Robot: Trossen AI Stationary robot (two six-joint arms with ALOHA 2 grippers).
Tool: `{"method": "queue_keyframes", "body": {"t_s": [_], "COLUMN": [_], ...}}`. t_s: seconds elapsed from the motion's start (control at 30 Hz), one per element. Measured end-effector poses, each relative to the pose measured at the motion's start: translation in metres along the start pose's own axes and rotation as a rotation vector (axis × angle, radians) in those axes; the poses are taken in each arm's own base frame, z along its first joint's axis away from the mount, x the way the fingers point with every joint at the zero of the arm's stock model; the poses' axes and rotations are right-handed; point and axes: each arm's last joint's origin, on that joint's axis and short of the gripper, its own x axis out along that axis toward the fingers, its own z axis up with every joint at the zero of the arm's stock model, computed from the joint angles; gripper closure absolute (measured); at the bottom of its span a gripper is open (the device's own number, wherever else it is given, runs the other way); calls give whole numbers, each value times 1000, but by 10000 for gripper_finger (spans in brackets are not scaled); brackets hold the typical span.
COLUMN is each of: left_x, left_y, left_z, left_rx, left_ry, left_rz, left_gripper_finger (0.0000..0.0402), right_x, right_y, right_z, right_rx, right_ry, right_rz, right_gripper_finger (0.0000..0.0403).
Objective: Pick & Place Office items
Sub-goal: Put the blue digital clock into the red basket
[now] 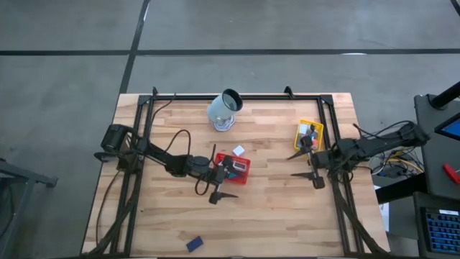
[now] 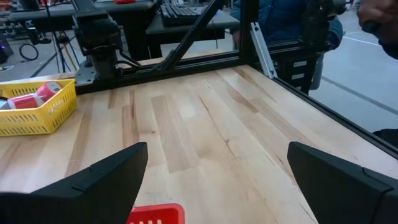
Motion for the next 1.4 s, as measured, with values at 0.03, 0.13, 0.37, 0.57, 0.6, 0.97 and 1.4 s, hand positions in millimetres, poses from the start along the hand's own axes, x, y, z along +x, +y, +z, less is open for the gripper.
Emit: {"method": "queue_keyframes", "body": {"t_s": [0.03, 0.13, 0.37, 0.57, 0.6, 0.97, 1.4], "left_x": [0, 0, 0, -3, -5, -31, -48], "left_y": [0, 0, 0, -1, -2, -36, -83], "left_z": [0, 0, 0, 0, 2, 26, 24], "left_rx": [0, 0, 0, -8, -13, 9, -79], "left_ry": [0, 0, 0, 58, 77, 235, 390], "left_rz": [0, 0, 1, -2, -1, -18, -22], "left_gripper_finger": [7, 7, 7, 7, 7, 7, 7], "right_x": [-3, -10, -24, -32, -34, -39, -40], "right_y": [0, 1, 2, 2, 2, 3, 0], "right_z": [-2, -8, -17, -23, -25, -33, -31], "right_rx": [1, -9, -29, -52, -54, -74, -74], "right_ry": [-13, -48, -40, -51, -52, -34, -29], "right_rz": [-3, -8, -5, -17, -17, -18, -125], "right_gripper_finger": [138, 135, 136, 140, 139, 132, 136]}}
